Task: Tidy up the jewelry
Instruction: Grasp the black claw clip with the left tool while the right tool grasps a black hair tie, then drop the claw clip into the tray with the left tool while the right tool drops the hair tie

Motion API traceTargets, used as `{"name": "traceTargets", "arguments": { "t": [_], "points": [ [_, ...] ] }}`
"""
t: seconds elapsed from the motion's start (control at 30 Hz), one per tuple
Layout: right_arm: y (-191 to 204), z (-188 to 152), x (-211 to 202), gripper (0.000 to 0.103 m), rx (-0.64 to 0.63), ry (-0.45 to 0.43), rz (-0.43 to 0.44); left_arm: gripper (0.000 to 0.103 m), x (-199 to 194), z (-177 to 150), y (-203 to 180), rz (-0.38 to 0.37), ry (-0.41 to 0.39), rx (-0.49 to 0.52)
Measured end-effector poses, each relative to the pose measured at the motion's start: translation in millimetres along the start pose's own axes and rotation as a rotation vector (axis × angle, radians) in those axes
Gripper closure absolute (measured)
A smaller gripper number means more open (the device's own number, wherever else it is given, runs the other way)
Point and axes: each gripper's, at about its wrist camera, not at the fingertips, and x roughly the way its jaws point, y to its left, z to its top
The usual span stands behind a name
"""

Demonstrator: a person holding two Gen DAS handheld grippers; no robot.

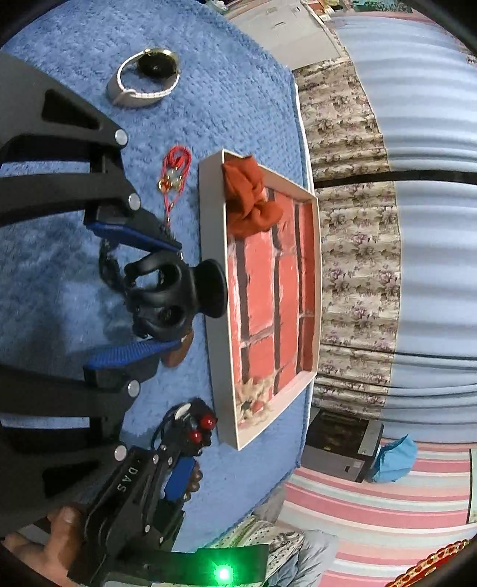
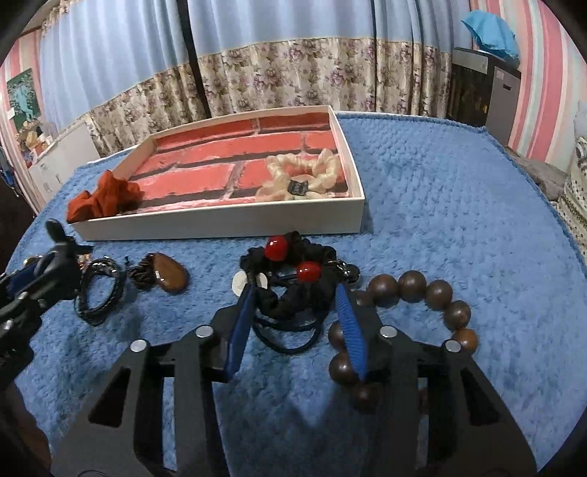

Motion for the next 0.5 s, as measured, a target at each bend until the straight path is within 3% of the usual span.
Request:
{"name": "traceTargets", "arguments": {
  "t": [0.03, 0.13, 0.5],
  "points": [
    [0.8, 0.9, 1.6, 0.075, -0.005, 0.007, 0.011, 0.056, 0.8, 0.4, 0.8, 0.001, 0.001, -0.003],
    [4.7, 2.1, 6.3, 0.087, -0.031, 0.022, 0.021, 0.056, 2.3, -0.2, 4.0, 0.003, 0.005, -0.011],
    [-0.4, 12.1, -41.7, 0.089, -0.017, -0.095, 0.048, 0.056, -8.5, 1.5, 10.4, 0.007, -0.02, -0.019]
  ]
}}
